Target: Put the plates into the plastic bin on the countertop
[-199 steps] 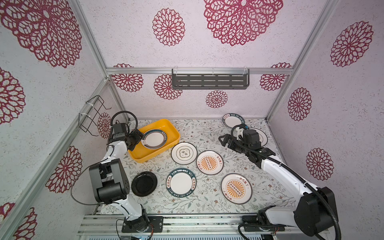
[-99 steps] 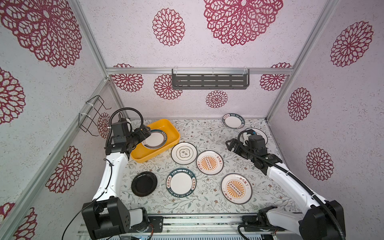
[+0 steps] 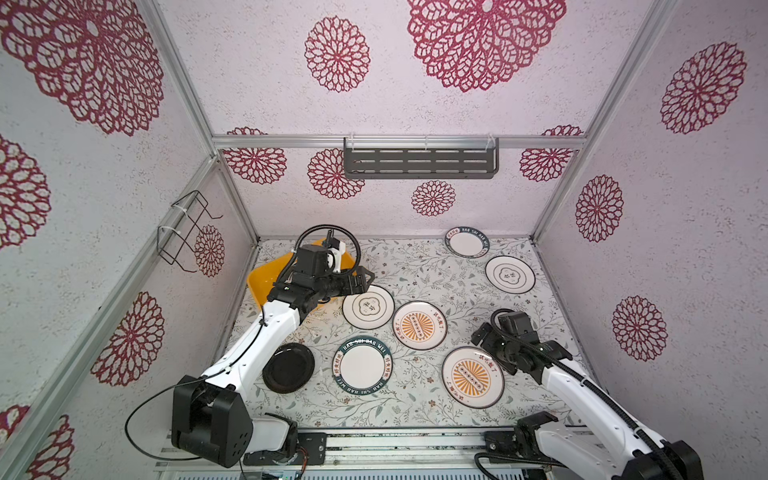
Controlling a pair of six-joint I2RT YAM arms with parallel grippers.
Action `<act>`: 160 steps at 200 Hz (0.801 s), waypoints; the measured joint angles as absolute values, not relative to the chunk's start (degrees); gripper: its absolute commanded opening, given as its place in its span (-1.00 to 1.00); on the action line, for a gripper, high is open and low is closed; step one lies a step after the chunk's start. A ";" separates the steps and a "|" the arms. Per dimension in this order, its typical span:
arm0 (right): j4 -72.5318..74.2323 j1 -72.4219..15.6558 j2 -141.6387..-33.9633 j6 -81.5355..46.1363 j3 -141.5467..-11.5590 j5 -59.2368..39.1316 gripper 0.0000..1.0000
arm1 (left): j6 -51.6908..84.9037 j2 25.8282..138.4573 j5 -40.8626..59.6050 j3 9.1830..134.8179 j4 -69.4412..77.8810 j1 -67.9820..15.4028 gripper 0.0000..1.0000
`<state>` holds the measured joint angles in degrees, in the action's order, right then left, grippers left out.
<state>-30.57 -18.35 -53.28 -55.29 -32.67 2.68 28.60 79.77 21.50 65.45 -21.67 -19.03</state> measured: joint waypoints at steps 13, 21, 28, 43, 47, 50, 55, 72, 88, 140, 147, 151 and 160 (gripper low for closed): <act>-32.99 -18.31 -51.57 -56.58 -32.45 3.29 0.98 | 28.51 80.90 21.56 65.45 -21.17 -20.82 0.94; -34.68 -18.28 -50.61 -57.14 -32.42 3.86 0.98 | 28.53 81.52 21.76 65.45 -20.51 -21.56 0.94; -35.70 -18.26 -49.98 -57.43 -32.42 4.25 0.98 | 28.58 81.93 22.06 65.45 -19.79 -21.96 0.94; -37.63 -18.06 -48.95 -58.13 -32.42 4.93 0.98 | 28.71 83.18 23.40 65.52 -17.89 -22.79 0.94; -38.09 -18.00 -48.82 -58.26 -32.42 5.04 0.98 | 28.73 83.61 23.70 65.54 -17.41 -22.92 0.94; -38.28 -17.96 -48.73 -58.30 -32.42 5.19 0.98 | 28.69 83.96 24.01 65.56 -17.19 -23.07 0.94; -38.65 -17.85 -48.66 -58.43 -32.42 5.43 0.98 | 28.67 84.62 24.60 65.73 -16.93 -23.38 0.94; -38.87 -17.47 -48.64 -58.61 -32.25 5.78 0.98 | 28.29 87.20 26.22 66.85 -16.88 -25.32 0.94; -38.00 -17.28 -48.40 -58.81 -31.51 5.76 0.98 | 27.51 89.21 27.40 67.94 -17.39 -28.36 0.97; -34.48 -17.02 -47.33 -59.40 -28.91 5.65 0.98 | 26.68 92.84 30.02 68.64 -18.37 -38.52 0.97; -33.89 -17.02 -47.33 -59.22 -28.91 5.63 0.98 | 26.89 93.45 30.17 68.64 -18.37 -39.70 0.96; -33.47 -17.02 -47.33 -59.09 -28.91 5.63 0.98 | 27.16 93.84 30.24 68.64 -18.37 -40.34 0.95; -32.62 -17.02 -47.33 -58.89 -28.91 5.65 0.98 | 27.75 94.74 30.44 68.62 -18.39 -41.71 0.92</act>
